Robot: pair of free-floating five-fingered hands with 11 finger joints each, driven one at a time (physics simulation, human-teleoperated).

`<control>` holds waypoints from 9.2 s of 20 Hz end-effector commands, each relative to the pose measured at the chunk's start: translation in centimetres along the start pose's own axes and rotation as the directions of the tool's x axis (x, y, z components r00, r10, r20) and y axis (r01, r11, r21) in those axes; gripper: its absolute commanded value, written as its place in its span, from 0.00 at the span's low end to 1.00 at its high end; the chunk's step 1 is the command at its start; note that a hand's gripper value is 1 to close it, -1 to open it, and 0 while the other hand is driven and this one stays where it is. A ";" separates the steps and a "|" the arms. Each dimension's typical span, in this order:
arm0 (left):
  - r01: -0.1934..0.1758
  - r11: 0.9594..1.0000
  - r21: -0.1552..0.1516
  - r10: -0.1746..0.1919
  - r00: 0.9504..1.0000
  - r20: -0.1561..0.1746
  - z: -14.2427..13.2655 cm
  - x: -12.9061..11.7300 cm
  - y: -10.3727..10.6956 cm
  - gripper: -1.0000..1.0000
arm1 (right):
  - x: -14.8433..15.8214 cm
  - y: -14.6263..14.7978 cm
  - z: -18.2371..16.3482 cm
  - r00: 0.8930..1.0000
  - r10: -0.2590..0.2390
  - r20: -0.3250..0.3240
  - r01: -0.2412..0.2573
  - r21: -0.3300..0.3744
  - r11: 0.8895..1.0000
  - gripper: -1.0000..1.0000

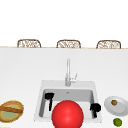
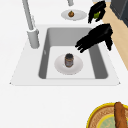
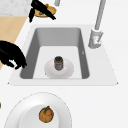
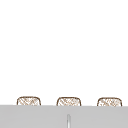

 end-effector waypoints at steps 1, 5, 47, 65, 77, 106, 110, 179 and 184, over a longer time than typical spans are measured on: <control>0.012 1.000 -0.002 -0.012 1.000 -0.009 1.3 2.6 -0.4 0.00 | 0.0 0.0 0.0 1.000 0.000 0.000 0.000 0.000 1.000 0.50; 0.010 1.000 -0.009 -0.010 1.000 -0.011 2.3 5.5 0.3 0.00 | 0.0 0.0 0.0 1.000 0.000 0.000 0.000 0.000 1.000 0.50; 0.009 1.000 -0.009 -0.009 1.000 -0.012 6.3 16.7 -4.0 0.00 | 0.0 0.0 0.0 1.000 0.000 0.000 0.000 0.000 1.000 0.50; -0.122 0.992 -0.015 0.121 0.993 -0.011 15.8 20.8 3.2 0.00 | 0.0 0.0 0.0 1.000 0.000 0.000 0.000 0.000 1.000 0.50; -0.170 0.985 -0.024 0.170 0.985 -0.022 25.5 20.5 4.0 0.00 | 0.0 0.0 0.0 1.000 0.000 0.000 0.000 0.000 1.000 0.50; -0.124 0.992 -0.019 0.124 0.992 -0.004 34.2 3.0 -3.6 0.00 | 0.0 0.0 0.0 1.000 0.000 0.000 0.000 0.000 1.000 0.50; -0.147 0.989 -0.018 0.147 0.989 -0.008 34.7 0.8 -3.0 0.00 | 0.0 0.0 0.0 1.000 0.000 0.000 0.000 0.000 1.000 0.50; 0.009 1.000 0.008 -0.009 1.000 0.014 24.2 -0.4 7.9 1.00 | 0.0 0.0 0.0 1.000 0.000 0.000 0.000 0.000 1.000 0.50; 0.010 1.000 0.000 -0.010 1.000 0.011 21.0 -1.6 8.1 1.00 | 0.0 0.0 0.0 1.000 0.000 0.000 0.000 0.000 1.000 0.50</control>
